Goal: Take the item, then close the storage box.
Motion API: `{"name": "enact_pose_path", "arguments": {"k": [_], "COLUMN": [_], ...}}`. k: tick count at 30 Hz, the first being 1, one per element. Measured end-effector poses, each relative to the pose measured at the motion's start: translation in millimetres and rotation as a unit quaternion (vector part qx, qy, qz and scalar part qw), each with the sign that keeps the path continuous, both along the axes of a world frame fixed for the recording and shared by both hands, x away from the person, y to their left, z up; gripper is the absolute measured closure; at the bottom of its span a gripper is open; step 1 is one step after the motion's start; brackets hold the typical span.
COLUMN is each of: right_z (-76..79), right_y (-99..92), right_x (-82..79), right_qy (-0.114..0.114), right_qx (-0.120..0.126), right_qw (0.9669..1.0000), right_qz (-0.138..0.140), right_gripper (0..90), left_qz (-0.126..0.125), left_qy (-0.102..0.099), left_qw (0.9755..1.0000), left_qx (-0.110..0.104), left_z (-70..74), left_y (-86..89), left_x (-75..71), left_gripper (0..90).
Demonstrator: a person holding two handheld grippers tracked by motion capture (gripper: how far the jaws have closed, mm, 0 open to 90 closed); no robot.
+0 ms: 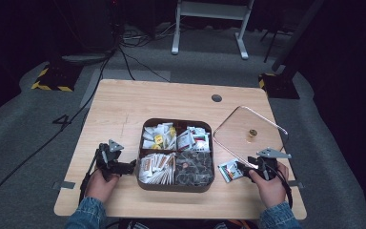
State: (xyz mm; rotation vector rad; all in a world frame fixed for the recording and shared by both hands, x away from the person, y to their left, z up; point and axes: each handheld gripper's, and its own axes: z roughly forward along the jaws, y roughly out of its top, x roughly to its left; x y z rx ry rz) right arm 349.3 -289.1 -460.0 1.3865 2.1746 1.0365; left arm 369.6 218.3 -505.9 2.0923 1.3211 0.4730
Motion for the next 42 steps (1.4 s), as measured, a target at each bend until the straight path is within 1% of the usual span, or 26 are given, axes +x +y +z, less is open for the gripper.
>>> {"name": "enact_pose_path", "arguments": {"k": [7, 11, 18, 22, 24, 33, 37, 42], "right_z": [7.0, 12.7, 20.8, 24.4, 24.7, 21.2, 19.2, 16.4], "right_y": [-2.4, -6.8, -19.1, -24.8, -27.8, -38.2, -43.5, -50.5], "right_x": [0.5, 3.1, 7.8, 10.3, 12.6, 23.3, 29.5, 40.0], "right_qy": [-0.015, -0.029, -0.05, -0.055, -0.059, -0.055, -0.053, -0.051], "right_qx": [0.009, 0.013, 0.016, 0.018, 0.016, 0.005, 0.007, 0.002], "right_qw": [0.9998, 0.9995, 0.9985, 0.9982, 0.9979, 0.9976, 0.9973, 0.9968], "right_qz": [0.003, 0.001, -0.012, -0.018, -0.022, -0.041, -0.051, -0.062], "right_gripper": [42.0, 40.0, 38.8, 38.6, 38.3, 36.3, 35.5, 33.6], "left_qz": [-0.001, 0.0, -0.001, 0.0, 0.0, 0.002, 0.0, 0.0], "left_qy": [0.0, 0.0, 0.0, 0.0, 0.0, 0.0, 0.002, 0.002], "left_qw": [1.0, 1.0, 1.0, 1.0, 1.0, 1.0, 1.0, 1.0], "left_qx": [0.0, 0.0, 0.0, 0.0, 0.0, 0.0, 0.001, 0.001], "left_z": [0.0, 0.0, 0.0, 0.0, 0.0, 0.0, 0.3, 0.3], "left_y": [0.0, -0.1, -0.1, -0.1, -0.1, -0.4, -0.2, -0.2], "left_x": [-0.1, -0.3, -0.2, -0.2, -0.2, -0.6, -0.8, -0.8], "left_gripper": [0.6, 0.7, 0.6, 0.6, 0.6, 0.6, 0.6, 0.6]}}
